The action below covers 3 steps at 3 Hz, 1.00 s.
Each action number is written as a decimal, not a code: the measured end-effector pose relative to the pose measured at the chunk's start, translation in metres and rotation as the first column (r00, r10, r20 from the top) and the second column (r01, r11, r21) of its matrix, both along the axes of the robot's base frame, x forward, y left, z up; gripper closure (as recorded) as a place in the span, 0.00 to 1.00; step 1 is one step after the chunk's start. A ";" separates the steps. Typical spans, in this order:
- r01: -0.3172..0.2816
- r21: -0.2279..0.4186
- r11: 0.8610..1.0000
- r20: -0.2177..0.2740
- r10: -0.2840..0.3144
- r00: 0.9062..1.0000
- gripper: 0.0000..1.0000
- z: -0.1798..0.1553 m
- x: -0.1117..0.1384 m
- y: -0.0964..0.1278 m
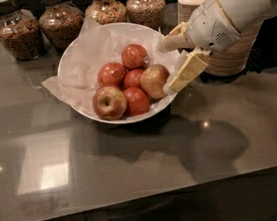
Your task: Pick apple from white bowl
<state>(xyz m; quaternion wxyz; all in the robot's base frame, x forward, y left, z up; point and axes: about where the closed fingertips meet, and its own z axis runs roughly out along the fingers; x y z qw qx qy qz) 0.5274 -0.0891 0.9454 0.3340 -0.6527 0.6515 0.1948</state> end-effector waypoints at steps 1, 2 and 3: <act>0.000 -0.013 1.000 -0.017 0.000 1.000 0.27 -0.009 0.006 0.002; -0.002 -0.028 1.000 -0.027 0.001 1.000 0.25 -0.016 0.010 0.005; -0.009 -0.041 0.999 -0.033 0.008 0.999 0.26 -0.020 0.014 0.008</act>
Offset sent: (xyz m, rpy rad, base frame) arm 0.0164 0.0038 -0.0237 -0.0473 0.0382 -0.0028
